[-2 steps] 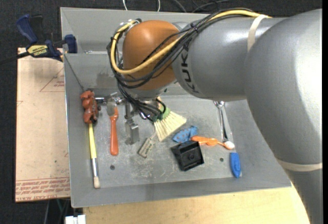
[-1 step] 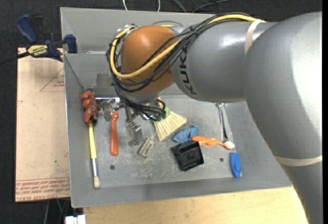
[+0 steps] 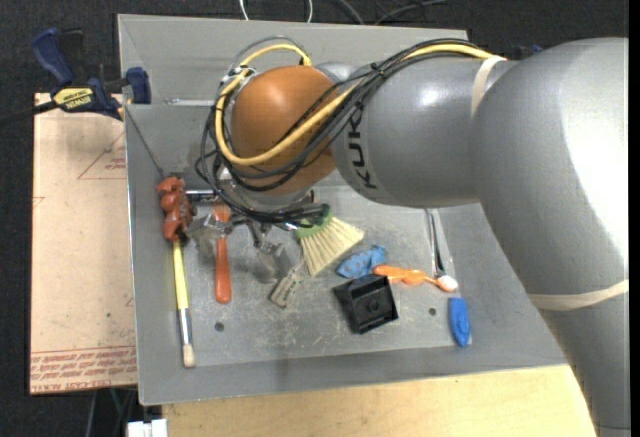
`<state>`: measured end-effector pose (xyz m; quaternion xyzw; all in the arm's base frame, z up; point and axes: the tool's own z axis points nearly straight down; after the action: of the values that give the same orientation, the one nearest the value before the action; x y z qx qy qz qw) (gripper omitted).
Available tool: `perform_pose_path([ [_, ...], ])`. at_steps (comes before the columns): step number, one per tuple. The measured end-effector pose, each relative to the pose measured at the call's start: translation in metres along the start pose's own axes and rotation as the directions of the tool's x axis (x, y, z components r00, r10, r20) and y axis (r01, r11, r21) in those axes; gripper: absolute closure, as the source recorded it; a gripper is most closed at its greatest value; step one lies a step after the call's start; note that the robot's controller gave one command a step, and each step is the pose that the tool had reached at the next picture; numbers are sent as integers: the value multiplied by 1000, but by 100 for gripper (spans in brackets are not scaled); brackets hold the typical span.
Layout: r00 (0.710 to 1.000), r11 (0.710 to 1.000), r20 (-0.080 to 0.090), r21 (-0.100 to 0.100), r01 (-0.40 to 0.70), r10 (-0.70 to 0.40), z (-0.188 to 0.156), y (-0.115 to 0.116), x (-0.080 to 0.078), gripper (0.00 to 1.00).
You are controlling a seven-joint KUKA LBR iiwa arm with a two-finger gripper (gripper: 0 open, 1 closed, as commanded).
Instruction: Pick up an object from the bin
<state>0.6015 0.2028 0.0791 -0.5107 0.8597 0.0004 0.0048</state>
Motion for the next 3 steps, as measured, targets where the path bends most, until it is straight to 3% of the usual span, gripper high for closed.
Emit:
perform_pose_path([
  [1,998,998,0,-3,-69,69,9,16,-6,100],
  [3,997,997,-1,-5,-71,71,-10,17,-6,100],
])
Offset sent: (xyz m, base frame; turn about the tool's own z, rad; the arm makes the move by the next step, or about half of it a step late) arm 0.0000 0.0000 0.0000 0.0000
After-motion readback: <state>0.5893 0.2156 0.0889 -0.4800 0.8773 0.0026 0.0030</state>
